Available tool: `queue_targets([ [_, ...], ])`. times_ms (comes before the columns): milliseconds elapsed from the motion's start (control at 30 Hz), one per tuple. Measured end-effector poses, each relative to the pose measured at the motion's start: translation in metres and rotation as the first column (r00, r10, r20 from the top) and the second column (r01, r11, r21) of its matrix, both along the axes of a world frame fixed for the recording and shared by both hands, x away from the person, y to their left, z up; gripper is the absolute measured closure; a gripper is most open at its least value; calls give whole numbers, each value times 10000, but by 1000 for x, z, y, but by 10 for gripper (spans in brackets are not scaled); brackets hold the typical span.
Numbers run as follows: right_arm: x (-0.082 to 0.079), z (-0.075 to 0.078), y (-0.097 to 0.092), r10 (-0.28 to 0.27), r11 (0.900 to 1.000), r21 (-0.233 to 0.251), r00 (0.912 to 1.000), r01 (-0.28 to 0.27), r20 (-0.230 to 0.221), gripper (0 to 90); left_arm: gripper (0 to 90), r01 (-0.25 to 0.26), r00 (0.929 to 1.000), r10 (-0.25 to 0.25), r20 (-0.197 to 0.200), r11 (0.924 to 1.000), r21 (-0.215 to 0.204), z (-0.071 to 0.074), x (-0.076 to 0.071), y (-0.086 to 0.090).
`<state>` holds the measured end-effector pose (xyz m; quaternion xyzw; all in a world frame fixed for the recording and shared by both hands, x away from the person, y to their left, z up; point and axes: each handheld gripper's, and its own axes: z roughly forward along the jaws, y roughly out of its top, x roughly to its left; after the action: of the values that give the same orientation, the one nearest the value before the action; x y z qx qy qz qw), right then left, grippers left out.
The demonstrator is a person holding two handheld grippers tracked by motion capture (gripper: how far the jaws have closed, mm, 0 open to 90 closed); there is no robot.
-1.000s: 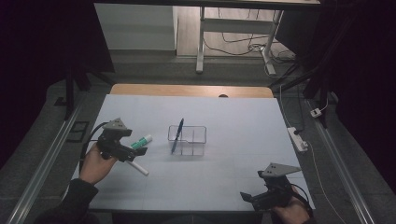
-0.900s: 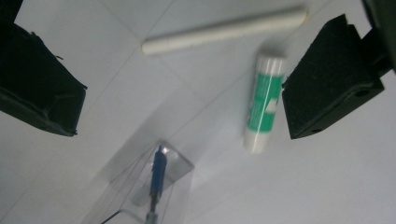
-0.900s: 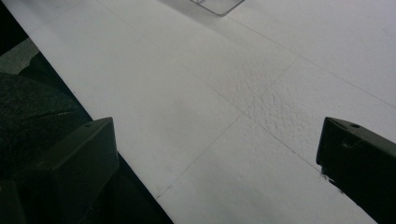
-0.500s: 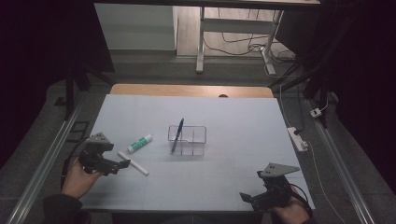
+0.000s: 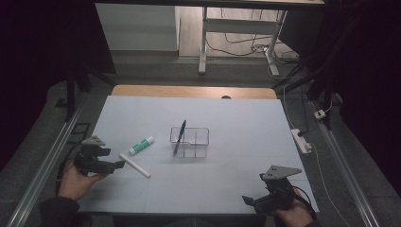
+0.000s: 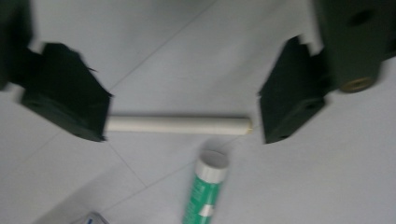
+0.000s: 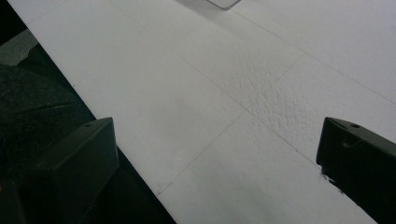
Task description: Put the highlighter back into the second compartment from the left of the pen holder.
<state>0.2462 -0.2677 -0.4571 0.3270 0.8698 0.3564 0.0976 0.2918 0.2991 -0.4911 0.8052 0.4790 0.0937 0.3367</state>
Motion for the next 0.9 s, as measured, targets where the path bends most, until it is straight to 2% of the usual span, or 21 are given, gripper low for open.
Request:
queue_targets([
  [67,0,0,0,22,10000,-35,10000,-22,-2,0,354,-230,9997,229,-15,9996,-150,0,5,7],
  [100,0,0,1,28,10000,-49,10000,-28,-2,0,440,-339,9994,338,-51,9993,-135,-1,8,10],
  [133,0,0,1,30,10000,-45,10000,-30,-8,0,488,-533,9985,532,-105,9986,-61,-2,12,12],
  [200,0,0,1,41,10000,-80,10000,-41,-19,0,628,-507,9982,507,-312,9987,19,-6,19,14],
  [267,0,-1,1,59,9999,-93,10000,-59,-22,0,730,-436,9973,449,-586,9988,222,-11,25,13],
  [367,1,-1,2,64,9999,-117,10000,-64,-42,0,885,-383,9960,454,-774,9952,902,-17,35,9],
  [467,0,-1,2,73,9999,-143,10000,-74,-36,0,887,-524,9937,648,-912,9899,1321,-24,45,9],
  [600,1,-1,2,83,9999,-142,9999,-83,-58,0,888,-469,9897,654,-1274,9886,1428,-33,53,10],
  [767,1,-1,2,92,9998,-158,9999,-93,-69,0,888,-161,9885,370,-1467,9898,1412,-36,54,5],
  [833,0,-1,2,94,9998,-188,9999,-95,-65,0,888,-50,9881,231,-1522,9930,1181,-36,54,4],
  [900,0,-1,2,92,9997,-236,9999,-94,-65,0,889,27,9880,166,-1533,9922,1244,-37,53,3],
])
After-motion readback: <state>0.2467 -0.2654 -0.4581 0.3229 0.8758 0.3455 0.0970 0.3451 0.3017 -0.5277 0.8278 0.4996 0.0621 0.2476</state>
